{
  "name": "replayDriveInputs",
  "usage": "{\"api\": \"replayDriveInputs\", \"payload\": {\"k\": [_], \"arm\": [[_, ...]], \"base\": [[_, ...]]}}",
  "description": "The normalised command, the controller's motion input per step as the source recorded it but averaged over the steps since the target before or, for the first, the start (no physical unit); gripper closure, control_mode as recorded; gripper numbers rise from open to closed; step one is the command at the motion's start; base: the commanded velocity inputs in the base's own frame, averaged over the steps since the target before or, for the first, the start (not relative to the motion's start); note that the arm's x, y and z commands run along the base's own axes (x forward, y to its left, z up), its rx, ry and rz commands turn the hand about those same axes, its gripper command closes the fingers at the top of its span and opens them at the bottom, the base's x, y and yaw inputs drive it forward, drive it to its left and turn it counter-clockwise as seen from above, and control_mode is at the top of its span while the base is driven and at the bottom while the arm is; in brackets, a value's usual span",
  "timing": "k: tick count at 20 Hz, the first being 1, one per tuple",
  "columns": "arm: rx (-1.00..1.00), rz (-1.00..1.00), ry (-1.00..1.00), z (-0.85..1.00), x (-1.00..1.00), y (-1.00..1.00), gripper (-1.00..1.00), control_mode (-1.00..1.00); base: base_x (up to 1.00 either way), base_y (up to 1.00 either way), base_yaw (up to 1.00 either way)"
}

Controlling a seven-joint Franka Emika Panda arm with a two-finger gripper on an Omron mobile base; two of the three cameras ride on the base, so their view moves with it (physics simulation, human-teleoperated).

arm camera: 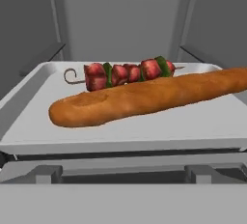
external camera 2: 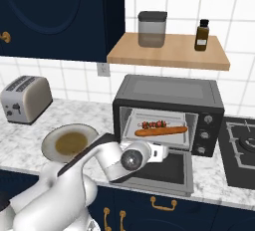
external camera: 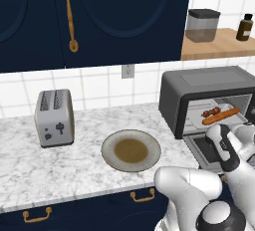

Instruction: Pick up the kebab skewer and baguette bread, and place them inside the toaster oven. Close the toaster oven door and start by setting the timer.

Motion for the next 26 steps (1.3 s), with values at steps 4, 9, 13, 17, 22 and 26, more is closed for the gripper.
{"api": "replayDriveInputs", "payload": {"k": [4, 9, 13, 17, 22, 26], "arm": [[0.06, 0.0, 0.0, 0.0, 0.25, -0.26, -1.0, -1.0], [0.02, 0.0, 0.0, 0.0, 0.25, -0.12, -1.0, -1.0], [0.0, 0.0, 0.0, 0.0, 0.23, -0.04, -1.0, -1.0], [0.0, 0.0, 0.0, 0.0, 0.27, 0.0, -1.0, -1.0], [0.0, 0.01, 0.0, 0.0, 0.15, -0.01, -1.0, -1.0], [0.0, 0.01, 0.0, 0.0, 0.13, -0.01, -1.0, -1.0]], "base": [[0.0, 0.0, 0.0], [0.0, 0.0, 0.0], [0.0, 0.0, 0.0], [0.0, 0.0, 0.0], [0.0, 0.0, 0.0], [0.0, 0.0, 0.0]]}}
